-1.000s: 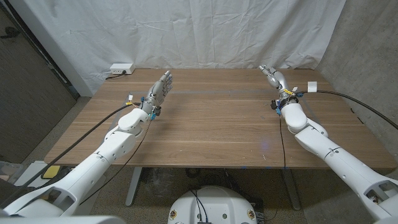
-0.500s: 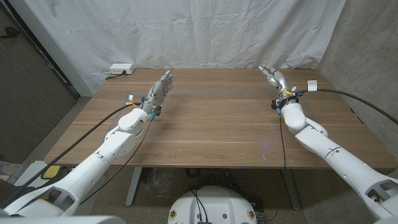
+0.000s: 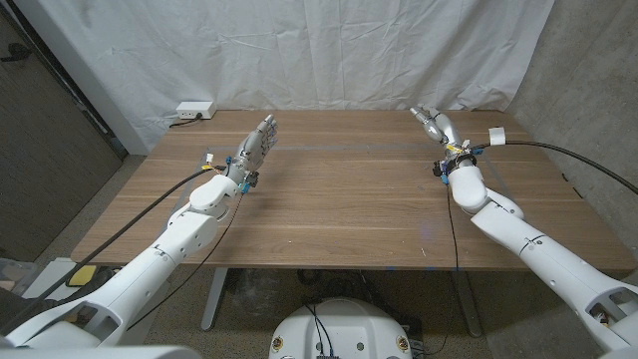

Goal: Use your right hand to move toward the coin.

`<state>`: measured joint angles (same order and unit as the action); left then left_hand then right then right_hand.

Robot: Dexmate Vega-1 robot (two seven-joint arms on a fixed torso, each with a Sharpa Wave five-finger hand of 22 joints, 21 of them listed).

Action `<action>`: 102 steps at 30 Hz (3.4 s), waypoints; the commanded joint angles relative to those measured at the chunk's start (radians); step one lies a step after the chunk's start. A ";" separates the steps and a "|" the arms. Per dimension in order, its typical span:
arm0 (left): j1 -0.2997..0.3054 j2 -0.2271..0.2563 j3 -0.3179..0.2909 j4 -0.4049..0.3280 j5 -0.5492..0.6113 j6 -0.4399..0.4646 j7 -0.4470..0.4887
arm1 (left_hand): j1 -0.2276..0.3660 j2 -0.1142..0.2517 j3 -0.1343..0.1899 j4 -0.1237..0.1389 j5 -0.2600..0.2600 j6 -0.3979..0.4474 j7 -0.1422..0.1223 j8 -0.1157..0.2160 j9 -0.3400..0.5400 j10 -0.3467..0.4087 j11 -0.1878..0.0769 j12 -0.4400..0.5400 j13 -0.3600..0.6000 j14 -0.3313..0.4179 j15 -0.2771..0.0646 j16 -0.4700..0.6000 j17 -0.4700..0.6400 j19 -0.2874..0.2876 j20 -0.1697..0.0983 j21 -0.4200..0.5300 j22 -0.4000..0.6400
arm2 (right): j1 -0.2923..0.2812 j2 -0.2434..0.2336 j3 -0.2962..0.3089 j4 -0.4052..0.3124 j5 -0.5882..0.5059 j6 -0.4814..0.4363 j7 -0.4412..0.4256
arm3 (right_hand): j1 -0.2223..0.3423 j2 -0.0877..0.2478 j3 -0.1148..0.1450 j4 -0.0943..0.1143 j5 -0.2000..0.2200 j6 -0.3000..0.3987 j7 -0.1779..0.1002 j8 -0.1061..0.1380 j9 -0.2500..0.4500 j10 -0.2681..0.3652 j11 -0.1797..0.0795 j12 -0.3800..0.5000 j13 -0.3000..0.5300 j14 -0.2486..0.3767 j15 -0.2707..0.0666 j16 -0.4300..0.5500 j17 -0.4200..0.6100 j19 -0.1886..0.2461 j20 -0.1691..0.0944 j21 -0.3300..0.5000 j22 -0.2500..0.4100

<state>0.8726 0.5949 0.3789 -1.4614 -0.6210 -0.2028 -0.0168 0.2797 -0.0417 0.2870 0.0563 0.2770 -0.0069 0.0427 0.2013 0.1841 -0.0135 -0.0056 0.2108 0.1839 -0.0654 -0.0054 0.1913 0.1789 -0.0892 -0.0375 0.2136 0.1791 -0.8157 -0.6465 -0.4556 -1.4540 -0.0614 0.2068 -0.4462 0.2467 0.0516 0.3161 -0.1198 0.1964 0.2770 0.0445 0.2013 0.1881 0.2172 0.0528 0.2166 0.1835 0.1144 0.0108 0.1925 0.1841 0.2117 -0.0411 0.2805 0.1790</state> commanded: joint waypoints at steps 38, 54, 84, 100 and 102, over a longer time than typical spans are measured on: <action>-0.020 -0.019 0.022 0.008 0.017 0.001 -0.004 | 0.018 0.004 -0.003 -0.007 -0.010 0.008 0.003 -0.001 0.001 0.006 0.001 -0.005 0.004 0.002 0.004 -0.003 0.003 0.005 -0.055 -0.003 0.003 | 0.005 -0.046 -0.046 -0.038 -0.203 -0.088 -0.098 | 0.012 0.004 0.005 -0.008 0.007 0.005 -0.015 0.000 0.003 0.006 -0.013 0.000 0.003 0.000 -0.010 -0.004 0.002 0.001 -0.024 -0.012 0.004; -0.024 -0.023 0.026 0.010 0.017 0.003 -0.004 | 0.019 0.006 -0.005 -0.007 -0.014 0.009 0.003 -0.002 0.002 0.007 0.002 -0.005 0.004 0.002 0.005 -0.003 0.004 0.005 -0.055 -0.004 0.003 | 0.028 -0.051 -0.080 -0.025 -0.251 -0.143 -0.088 | 0.013 0.005 0.006 -0.008 0.008 0.003 -0.018 -0.001 0.004 0.004 -0.014 -0.001 0.003 -0.001 -0.012 -0.004 0.002 0.000 -0.025 -0.017 0.004; -0.028 -0.014 0.023 0.013 0.012 0.017 -0.009 | 0.023 0.010 -0.009 -0.008 -0.021 0.013 0.004 -0.002 0.002 0.009 0.001 -0.006 0.004 0.004 0.005 -0.003 0.004 0.006 -0.056 -0.005 0.003 | 0.079 -0.055 -0.164 -0.009 -0.357 -0.299 -0.086 | 0.011 0.008 0.006 -0.006 0.008 -0.051 -0.054 -0.019 0.004 -0.012 -0.025 -0.007 0.003 -0.011 -0.008 -0.006 0.003 -0.009 -0.016 -0.032 0.005; -0.027 -0.013 0.024 0.004 0.012 0.029 -0.002 | 0.024 0.012 -0.012 -0.009 -0.025 0.006 -0.002 -0.005 0.002 0.008 -0.001 -0.007 0.004 0.005 0.005 -0.003 0.004 0.006 -0.052 -0.006 0.003 | 0.098 -0.062 -0.189 -0.001 -0.380 -0.331 -0.071 | 0.013 0.006 0.005 -0.008 0.008 -0.155 -0.100 -0.032 0.004 -0.013 -0.056 -0.006 0.003 0.016 -0.010 0.002 0.002 0.014 -0.012 -0.036 0.005; -0.028 -0.016 0.025 0.007 0.012 0.026 -0.003 | 0.025 0.013 -0.012 -0.009 -0.025 0.007 -0.002 -0.005 0.002 0.008 -0.001 -0.007 0.004 0.005 0.005 -0.003 0.004 0.006 -0.052 -0.006 0.003 | 0.100 -0.062 -0.192 -0.002 -0.384 -0.342 -0.068 | 0.013 0.006 0.005 -0.008 0.008 -0.155 -0.100 -0.031 0.005 -0.015 -0.055 -0.006 0.003 0.016 -0.009 0.002 0.002 0.014 -0.011 -0.036 0.005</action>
<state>0.8465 0.5831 0.4026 -1.4545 -0.6092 -0.1785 -0.0232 0.2914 -0.0300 0.2787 0.0480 0.2549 0.0040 0.0429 0.2013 0.1836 -0.0082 -0.0002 0.2070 0.1838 -0.0621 -0.0021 0.1914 0.1788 -0.0841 -0.0321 0.2136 0.1788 -0.7302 -0.7048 -0.6285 -1.4585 -0.4210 -0.0949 -0.5286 0.2520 0.0569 0.3202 -0.1238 0.2001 0.1276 -0.0563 0.1701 0.1880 0.1999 0.0031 0.2090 0.1835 0.1217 -0.0034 0.1878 0.1837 0.2156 -0.0413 0.2438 0.1790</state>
